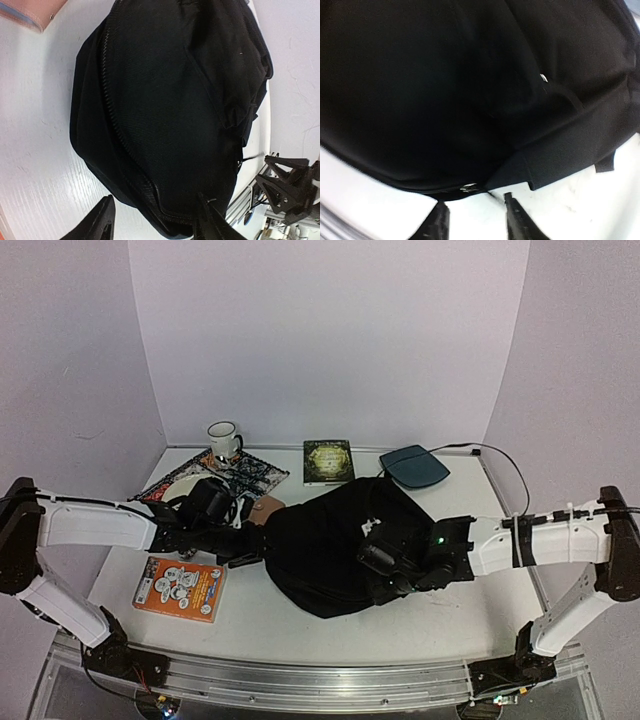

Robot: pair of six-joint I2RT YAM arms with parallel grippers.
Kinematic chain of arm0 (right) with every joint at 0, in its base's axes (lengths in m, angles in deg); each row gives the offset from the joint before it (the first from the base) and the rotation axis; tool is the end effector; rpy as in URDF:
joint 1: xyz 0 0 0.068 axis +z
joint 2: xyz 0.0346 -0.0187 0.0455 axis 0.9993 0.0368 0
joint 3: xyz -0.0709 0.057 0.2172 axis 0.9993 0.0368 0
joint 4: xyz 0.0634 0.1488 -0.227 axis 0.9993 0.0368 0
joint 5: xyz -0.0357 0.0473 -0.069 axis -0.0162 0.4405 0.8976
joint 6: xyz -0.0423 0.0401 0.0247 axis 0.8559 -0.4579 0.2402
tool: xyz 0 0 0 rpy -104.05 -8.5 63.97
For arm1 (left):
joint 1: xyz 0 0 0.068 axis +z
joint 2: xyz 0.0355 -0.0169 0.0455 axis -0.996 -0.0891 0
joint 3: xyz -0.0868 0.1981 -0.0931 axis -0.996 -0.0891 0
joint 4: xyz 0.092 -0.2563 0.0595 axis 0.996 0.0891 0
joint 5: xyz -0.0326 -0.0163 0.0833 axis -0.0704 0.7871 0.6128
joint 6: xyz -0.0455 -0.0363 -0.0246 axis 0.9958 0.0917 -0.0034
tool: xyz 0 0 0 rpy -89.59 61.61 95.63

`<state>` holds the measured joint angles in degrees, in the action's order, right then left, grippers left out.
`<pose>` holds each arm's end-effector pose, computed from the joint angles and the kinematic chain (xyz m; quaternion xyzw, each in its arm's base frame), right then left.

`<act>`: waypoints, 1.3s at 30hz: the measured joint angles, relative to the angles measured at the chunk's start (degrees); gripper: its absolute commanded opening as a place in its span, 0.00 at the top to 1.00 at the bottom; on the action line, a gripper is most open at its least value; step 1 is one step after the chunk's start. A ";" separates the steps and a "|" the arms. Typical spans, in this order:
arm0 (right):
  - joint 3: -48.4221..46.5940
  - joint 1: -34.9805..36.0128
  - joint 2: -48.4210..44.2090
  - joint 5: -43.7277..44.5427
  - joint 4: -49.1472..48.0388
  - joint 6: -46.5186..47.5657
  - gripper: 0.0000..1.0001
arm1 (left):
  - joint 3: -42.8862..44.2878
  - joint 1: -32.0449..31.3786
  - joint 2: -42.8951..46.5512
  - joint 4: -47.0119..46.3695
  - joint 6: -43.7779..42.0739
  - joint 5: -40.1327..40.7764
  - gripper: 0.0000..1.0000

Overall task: Pack the student bag
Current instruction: Unzip the largest pocket of the student bag, then pick up the largest pocket of the bag from the student bag.

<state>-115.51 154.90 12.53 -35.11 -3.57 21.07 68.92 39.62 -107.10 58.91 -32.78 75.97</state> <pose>0.1510 0.3094 0.1593 -0.1638 0.9023 0.1754 0.3581 0.2177 -0.2363 0.1353 0.0256 0.9176 -0.3526 0.1816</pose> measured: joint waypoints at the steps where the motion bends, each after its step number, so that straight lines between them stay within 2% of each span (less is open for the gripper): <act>1: -1.18 0.15 0.00 -0.03 0.15 1.32 0.49 | -0.07 0.13 0.49 -0.06 0.03 0.10 0.43; 6: -7.22 0.24 1.19 -0.86 -0.87 7.06 0.44 | -0.82 0.98 1.16 -0.06 0.06 0.55 0.43; 10: -12.99 0.26 6.37 -2.74 -4.33 11.10 0.43 | -1.21 1.19 0.91 -0.24 0.10 0.39 0.47; 14: -17.08 0.28 12.06 -5.99 -7.43 14.10 0.43 | -2.17 1.19 0.83 -1.06 0.20 0.07 0.55; 19: -21.09 0.28 18.44 -10.27 -10.63 16.39 0.43 | -4.16 1.19 0.82 -1.83 0.41 -0.39 0.70; 31: -24.20 0.28 25.02 -13.46 -12.60 17.83 0.50 | -6.69 1.19 -0.15 -5.75 1.67 -2.37 0.77; 35: -24.20 0.28 26.24 -13.61 -12.91 17.92 0.58 | -6.71 1.19 -0.38 -6.48 1.70 -2.66 0.79; 37: -24.20 0.28 26.80 -13.71 -13.04 18.06 0.70 | -6.71 1.19 -0.79 -6.88 1.72 -2.79 0.81; 39: -24.22 0.30 27.14 -13.77 -13.16 17.82 0.86 | -6.71 1.19 -1.28 -7.04 1.70 -2.92 0.82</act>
<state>-139.73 155.20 39.67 -48.88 -16.73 38.88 62.21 40.81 -108.37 51.86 -31.08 73.04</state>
